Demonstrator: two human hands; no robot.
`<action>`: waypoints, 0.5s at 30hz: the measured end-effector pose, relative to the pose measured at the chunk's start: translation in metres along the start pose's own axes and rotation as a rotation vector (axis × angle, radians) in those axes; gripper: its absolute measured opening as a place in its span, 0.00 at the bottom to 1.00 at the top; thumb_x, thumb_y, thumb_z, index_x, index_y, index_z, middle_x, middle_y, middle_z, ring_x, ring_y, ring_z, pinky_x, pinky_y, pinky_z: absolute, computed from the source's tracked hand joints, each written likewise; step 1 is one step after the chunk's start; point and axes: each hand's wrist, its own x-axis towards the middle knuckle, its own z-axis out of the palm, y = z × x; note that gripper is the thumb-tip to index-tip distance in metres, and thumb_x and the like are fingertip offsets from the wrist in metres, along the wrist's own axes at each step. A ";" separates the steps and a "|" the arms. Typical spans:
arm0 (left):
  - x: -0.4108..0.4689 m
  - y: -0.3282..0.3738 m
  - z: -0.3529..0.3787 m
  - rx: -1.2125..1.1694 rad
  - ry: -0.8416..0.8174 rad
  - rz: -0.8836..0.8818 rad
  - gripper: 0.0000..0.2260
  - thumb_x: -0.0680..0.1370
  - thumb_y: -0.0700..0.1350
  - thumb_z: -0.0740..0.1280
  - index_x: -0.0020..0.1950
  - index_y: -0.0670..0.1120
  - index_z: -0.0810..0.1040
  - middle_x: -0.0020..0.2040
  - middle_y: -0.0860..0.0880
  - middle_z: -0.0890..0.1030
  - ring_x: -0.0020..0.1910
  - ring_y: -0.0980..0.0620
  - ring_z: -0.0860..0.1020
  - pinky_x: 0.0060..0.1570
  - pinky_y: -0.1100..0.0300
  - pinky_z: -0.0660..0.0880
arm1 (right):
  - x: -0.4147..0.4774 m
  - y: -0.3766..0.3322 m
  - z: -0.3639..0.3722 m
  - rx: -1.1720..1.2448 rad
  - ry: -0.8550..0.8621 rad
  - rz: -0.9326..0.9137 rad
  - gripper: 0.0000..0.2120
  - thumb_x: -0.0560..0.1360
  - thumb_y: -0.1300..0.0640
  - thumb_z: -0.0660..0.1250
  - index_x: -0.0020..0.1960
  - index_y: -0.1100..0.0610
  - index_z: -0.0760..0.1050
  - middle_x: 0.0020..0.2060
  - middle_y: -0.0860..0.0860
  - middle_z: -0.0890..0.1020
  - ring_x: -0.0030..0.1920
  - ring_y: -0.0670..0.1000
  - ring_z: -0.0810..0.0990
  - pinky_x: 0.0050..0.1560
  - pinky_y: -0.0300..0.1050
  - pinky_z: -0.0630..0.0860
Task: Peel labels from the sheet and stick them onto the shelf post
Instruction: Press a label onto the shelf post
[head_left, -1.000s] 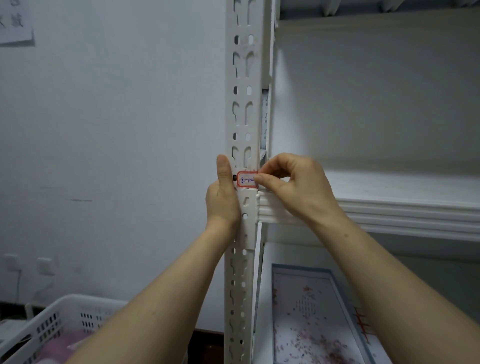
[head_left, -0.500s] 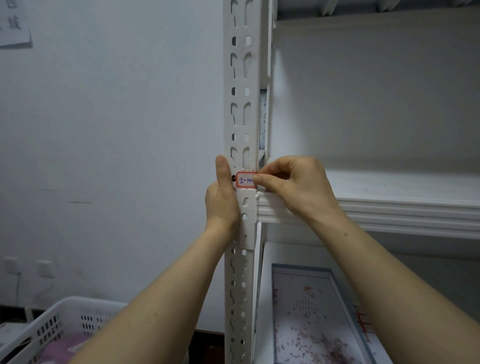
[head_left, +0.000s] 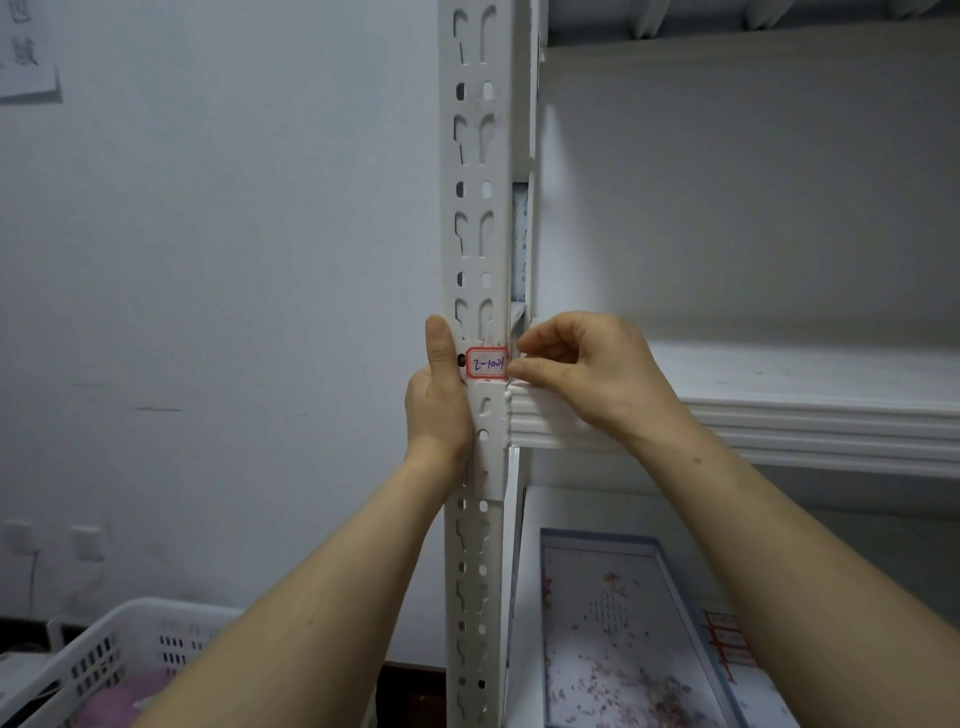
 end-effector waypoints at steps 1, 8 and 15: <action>0.000 0.000 0.000 0.004 0.002 0.002 0.30 0.78 0.65 0.46 0.41 0.42 0.75 0.35 0.45 0.75 0.33 0.52 0.74 0.31 0.69 0.72 | 0.000 0.000 0.001 -0.009 0.001 -0.004 0.07 0.69 0.57 0.75 0.46 0.56 0.82 0.37 0.45 0.82 0.43 0.46 0.82 0.54 0.50 0.78; 0.000 0.000 0.001 -0.009 0.013 -0.001 0.30 0.79 0.64 0.46 0.40 0.41 0.75 0.32 0.46 0.75 0.32 0.52 0.74 0.31 0.68 0.72 | -0.001 0.001 0.005 -0.018 0.053 -0.020 0.02 0.70 0.59 0.73 0.42 0.55 0.84 0.33 0.42 0.81 0.42 0.47 0.83 0.51 0.52 0.79; 0.000 -0.001 0.001 0.001 0.026 0.013 0.29 0.79 0.63 0.46 0.38 0.42 0.73 0.31 0.47 0.74 0.31 0.52 0.73 0.28 0.70 0.71 | -0.001 0.001 0.007 -0.102 0.084 -0.036 0.01 0.69 0.55 0.71 0.38 0.51 0.82 0.33 0.43 0.82 0.40 0.48 0.82 0.45 0.52 0.80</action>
